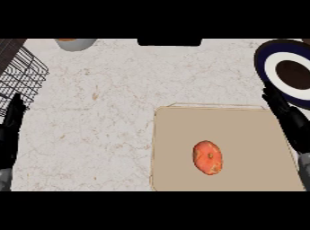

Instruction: Pick the squash from the tray and place it in the plate

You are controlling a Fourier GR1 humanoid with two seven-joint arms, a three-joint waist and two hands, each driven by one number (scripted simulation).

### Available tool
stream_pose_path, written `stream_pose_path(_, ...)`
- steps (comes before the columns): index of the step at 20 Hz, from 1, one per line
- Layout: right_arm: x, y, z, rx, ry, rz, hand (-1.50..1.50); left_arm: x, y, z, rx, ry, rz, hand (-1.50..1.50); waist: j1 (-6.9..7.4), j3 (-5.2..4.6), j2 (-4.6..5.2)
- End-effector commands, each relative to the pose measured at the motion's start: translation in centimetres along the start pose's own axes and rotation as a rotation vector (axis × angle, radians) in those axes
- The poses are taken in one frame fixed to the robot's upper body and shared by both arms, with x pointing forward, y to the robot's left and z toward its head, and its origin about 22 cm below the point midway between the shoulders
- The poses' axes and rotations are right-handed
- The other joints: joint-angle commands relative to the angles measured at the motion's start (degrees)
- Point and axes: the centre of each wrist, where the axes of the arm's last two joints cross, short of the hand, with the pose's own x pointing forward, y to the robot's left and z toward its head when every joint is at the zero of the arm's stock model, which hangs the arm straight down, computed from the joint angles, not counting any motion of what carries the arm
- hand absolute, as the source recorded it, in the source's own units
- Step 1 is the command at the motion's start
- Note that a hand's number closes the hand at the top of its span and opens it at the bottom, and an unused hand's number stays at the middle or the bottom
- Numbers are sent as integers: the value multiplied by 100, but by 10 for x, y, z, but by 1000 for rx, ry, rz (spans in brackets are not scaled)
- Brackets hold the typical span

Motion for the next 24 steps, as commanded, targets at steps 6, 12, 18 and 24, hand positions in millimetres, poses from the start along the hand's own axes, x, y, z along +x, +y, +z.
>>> stream_pose_path(6,-38,92,-8,642,458,-192,-150,89,-55,-24,-361,-400,100,0,438,-61,573)
stream_pose_path(12,70,84,-65,988,175,547,-150,106,-78,-24,-564,-374,141,0,491,-96,325)
stream_pose_path(18,127,137,-109,1103,116,735,-150,111,-73,-25,-532,-319,144,0,108,-96,236)
stream_pose_path(24,154,149,-128,1226,268,811,-150,114,-52,-22,-512,-305,136,0,-90,-102,183)
